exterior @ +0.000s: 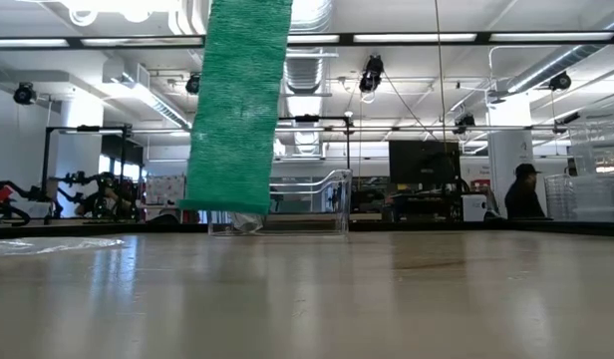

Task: Roll bandage
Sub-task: Roll the blue bandage

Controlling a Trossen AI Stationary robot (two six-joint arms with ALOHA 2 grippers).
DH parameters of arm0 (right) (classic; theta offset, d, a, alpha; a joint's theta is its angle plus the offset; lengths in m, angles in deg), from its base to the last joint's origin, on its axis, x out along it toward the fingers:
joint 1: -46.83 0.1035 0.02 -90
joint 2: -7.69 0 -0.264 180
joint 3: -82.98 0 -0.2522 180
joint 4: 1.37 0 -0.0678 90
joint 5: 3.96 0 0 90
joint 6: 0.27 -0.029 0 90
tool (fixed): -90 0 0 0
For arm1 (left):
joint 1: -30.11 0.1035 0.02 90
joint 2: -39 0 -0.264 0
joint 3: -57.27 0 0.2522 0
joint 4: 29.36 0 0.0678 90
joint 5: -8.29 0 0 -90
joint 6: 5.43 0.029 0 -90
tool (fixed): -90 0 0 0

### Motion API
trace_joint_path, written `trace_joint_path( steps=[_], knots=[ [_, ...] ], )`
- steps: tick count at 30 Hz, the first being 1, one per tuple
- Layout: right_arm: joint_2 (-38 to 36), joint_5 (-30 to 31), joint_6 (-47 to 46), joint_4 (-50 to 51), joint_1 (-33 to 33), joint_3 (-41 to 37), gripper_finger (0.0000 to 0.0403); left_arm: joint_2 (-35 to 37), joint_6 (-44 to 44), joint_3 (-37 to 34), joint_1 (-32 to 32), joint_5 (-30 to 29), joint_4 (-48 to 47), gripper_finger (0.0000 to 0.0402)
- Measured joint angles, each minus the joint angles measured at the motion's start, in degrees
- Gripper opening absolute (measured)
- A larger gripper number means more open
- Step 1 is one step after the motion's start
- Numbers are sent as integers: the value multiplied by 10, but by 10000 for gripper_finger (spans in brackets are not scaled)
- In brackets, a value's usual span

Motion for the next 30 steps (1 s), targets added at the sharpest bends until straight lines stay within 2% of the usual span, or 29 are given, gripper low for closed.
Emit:
trace_joint_path(
  steps=[8,12,17,20,23,30],
  knots=[
    [-7,3,-28,-4,4,-1,128,3,11,1,0,9,-1,11],
    [-7,3,-34,-41,4,-2,181,7,11,1,1,7,3,11],
    [4,1,-52,-71,-2,-1,214,9,13,1,0,7,7,11],
    [16,3,-58,-80,-6,-2,211,9,16,1,-1,7,11,11],
    [22,4,-60,-88,-7,-2,191,9,17,1,-1,7,11,11],
    [27,4,-66,-110,-11,-1,94,8,19,1,-1,13,15,11]
  ],
)
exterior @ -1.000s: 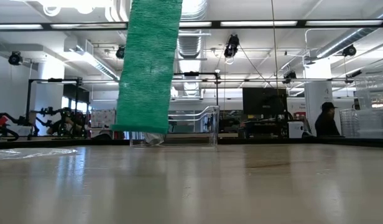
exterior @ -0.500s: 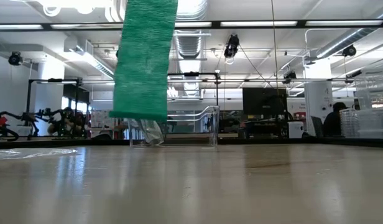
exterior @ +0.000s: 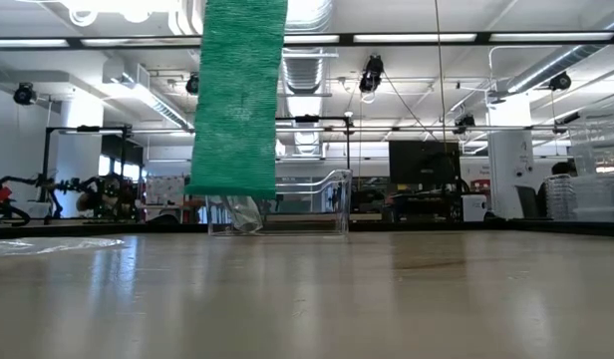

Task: Roll bandage
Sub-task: Roll the blue bandage

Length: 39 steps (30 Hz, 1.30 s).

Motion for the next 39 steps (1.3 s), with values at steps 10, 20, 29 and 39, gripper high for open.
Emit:
trace_joint_path(
  steps=[10,20,29,39],
  knots=[
    [-1,-3,4,-20,-1,1,10,-3,0,0,-3,18,33,13],
    [-5,3,42,-53,9,-1,3,-2,-15,0,-4,17,32,116],
    [-16,3,55,-62,10,0,2,-2,-21,0,-4,15,25,194],
    [-12,22,138,-91,10,0,2,-15,-66,0,-4,14,31,193]
  ],
)
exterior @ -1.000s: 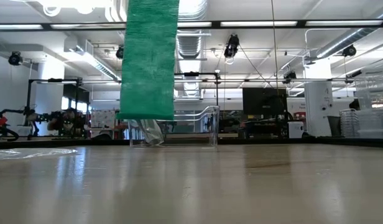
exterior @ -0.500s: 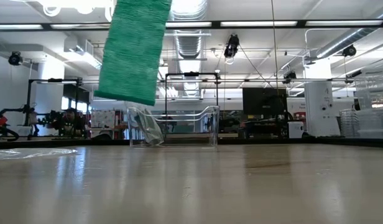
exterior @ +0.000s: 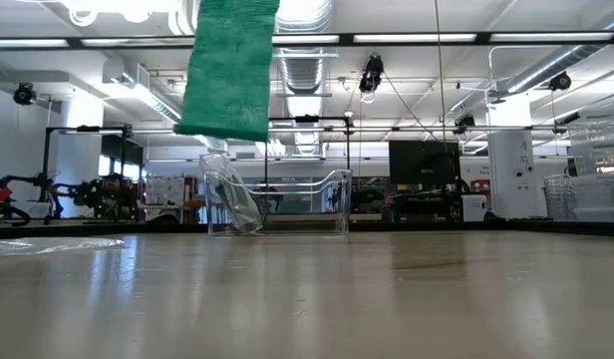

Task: Roll bandage
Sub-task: Roll the blue bandage

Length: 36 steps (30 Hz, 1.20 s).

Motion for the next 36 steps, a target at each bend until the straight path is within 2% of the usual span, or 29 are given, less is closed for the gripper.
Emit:
trace_joint_path(
  steps=[10,15,19,24,29,34,36],
  knots=[
    [1,76,91,-2,-3,-7,2,-13,-6,0,0,-1,16,176],
    [1,81,115,-1,-3,-9,2,-13,-7,0,0,-6,13,175],
    [1,83,110,-2,-3,-9,2,-20,-11,0,0,-6,8,178],
    [-7,83,50,13,3,-9,3,-24,-11,0,0,-7,-4,167],
    [-38,69,-34,68,12,-10,4,-22,-11,0,0,-7,-25,122],
    [-61,24,-127,110,11,-10,6,-23,-5,0,0,-7,-27,26],
    [-67,17,-161,113,11,-10,6,-24,-3,0,0,-8,-28,10]
  ],
)
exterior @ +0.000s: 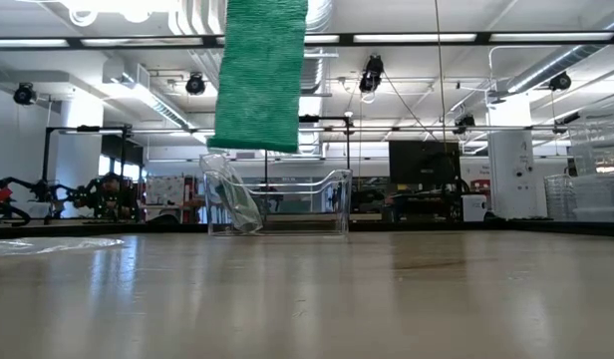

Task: Roll bandage
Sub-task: Roll the blue bandage

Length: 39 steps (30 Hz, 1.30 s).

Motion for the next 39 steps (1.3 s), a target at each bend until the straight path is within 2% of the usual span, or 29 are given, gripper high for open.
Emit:
trace_joint_path(
  steps=[7,11,14,27,32,39],
  knots=[
    [-7,-13,-121,-9,-10,0,7,0,1,0,0,-44,1,1],
    [2,-13,-140,-36,-27,-1,7,-9,1,0,-1,-51,10,1],
    [13,-2,-96,-31,-35,-2,8,-18,-2,0,-4,-58,5,0],
    [22,21,235,15,-29,-3,8,-2,-22,0,-6,-57,-7,10],
    [22,5,327,13,-26,-5,8,0,-23,0,-6,-57,-11,54],
    [20,-44,423,12,-26,-15,8,4,-23,0,-6,-57,-33,143]
  ],
)
